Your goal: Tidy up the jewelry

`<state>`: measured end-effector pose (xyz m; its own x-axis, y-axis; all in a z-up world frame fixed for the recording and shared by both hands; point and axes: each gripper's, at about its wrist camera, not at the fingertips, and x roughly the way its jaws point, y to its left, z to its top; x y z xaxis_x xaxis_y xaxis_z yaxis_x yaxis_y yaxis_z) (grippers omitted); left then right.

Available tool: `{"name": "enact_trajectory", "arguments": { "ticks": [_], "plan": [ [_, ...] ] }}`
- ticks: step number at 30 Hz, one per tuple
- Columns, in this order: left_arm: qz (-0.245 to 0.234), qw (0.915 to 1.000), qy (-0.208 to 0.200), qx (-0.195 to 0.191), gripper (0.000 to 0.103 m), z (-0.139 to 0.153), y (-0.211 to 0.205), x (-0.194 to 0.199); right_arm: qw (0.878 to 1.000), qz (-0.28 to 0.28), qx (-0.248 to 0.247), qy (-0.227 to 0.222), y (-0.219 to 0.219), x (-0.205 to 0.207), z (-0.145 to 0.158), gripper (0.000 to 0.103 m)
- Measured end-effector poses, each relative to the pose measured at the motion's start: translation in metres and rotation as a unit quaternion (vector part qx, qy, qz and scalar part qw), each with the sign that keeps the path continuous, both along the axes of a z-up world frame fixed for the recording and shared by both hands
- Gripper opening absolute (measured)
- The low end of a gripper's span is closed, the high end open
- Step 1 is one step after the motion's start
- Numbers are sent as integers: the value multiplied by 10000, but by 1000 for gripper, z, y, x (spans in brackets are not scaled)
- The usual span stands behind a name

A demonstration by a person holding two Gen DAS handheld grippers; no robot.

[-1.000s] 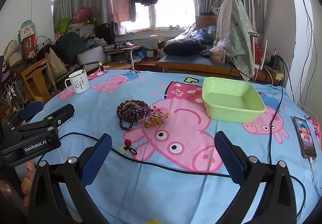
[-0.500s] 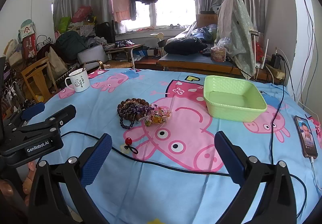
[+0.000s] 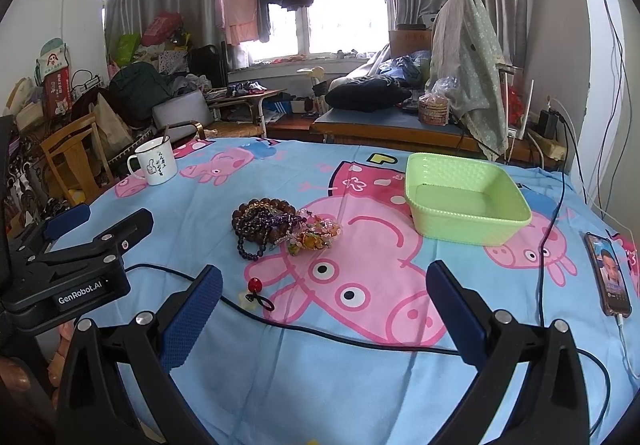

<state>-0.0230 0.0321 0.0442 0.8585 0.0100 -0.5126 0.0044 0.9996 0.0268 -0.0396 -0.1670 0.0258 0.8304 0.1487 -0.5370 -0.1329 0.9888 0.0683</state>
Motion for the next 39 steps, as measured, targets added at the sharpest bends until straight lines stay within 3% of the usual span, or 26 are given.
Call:
{"name": "enact_trajectory", "arguments": {
  "ticks": [30, 39],
  "plan": [
    [-100, 9998, 148, -6, 98, -14, 4, 37, 9999, 23, -47, 155, 11, 32, -7, 76],
    [-279, 9988, 402, 41, 98, -29, 1, 54, 9993, 11, 109, 351, 7, 48, -15, 76]
  ]
}}
